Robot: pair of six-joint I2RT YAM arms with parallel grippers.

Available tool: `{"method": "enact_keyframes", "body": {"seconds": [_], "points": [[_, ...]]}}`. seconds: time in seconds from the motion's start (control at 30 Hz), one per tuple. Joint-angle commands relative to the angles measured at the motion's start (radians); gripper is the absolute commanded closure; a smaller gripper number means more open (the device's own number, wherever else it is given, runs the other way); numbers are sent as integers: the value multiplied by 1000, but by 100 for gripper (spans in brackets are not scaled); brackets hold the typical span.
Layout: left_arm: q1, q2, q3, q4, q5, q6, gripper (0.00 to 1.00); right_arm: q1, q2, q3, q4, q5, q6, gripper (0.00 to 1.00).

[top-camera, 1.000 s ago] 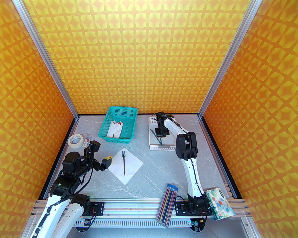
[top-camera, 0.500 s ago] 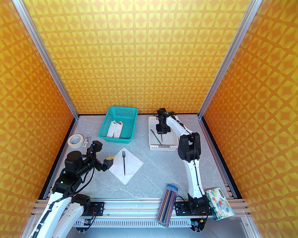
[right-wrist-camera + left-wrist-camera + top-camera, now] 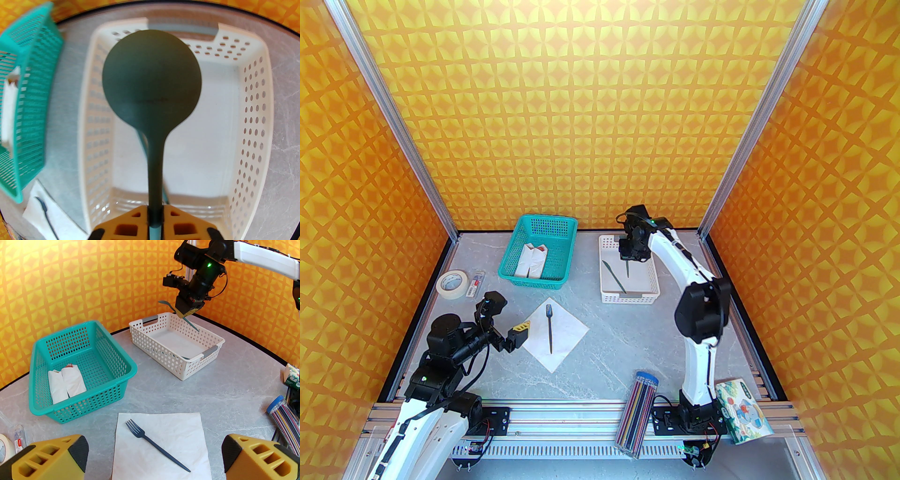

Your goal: Place the utensils on the paper napkin and roll it up

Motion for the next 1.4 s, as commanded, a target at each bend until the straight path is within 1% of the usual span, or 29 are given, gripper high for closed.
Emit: {"method": "enact_keyframes", "body": {"seconds": [0.0,0.3,0.5,0.6,0.77,0.97,1.17,1.37], "points": [[-5,-4,-3,12,19,30,1,44,-114,-87,57,-50,52,87],[-4,0,-1,6,19,30,1,164,-348,-362,188,-136,187,87],[-5,2,1,5,19,32,1,257,-454,-519,247,-109,276,87],[-4,1,3,2,19,31,1,310,-482,-572,268,-66,322,87],[-5,-1,8,-3,19,31,1,394,-489,-625,303,-7,394,88],[-4,-6,7,-5,19,31,1,499,-466,-645,338,59,474,88],[-5,-5,7,-7,19,31,1,584,-398,-641,369,71,527,88],[-5,-6,8,-9,20,34,1,647,-328,-627,388,79,561,87]]}}
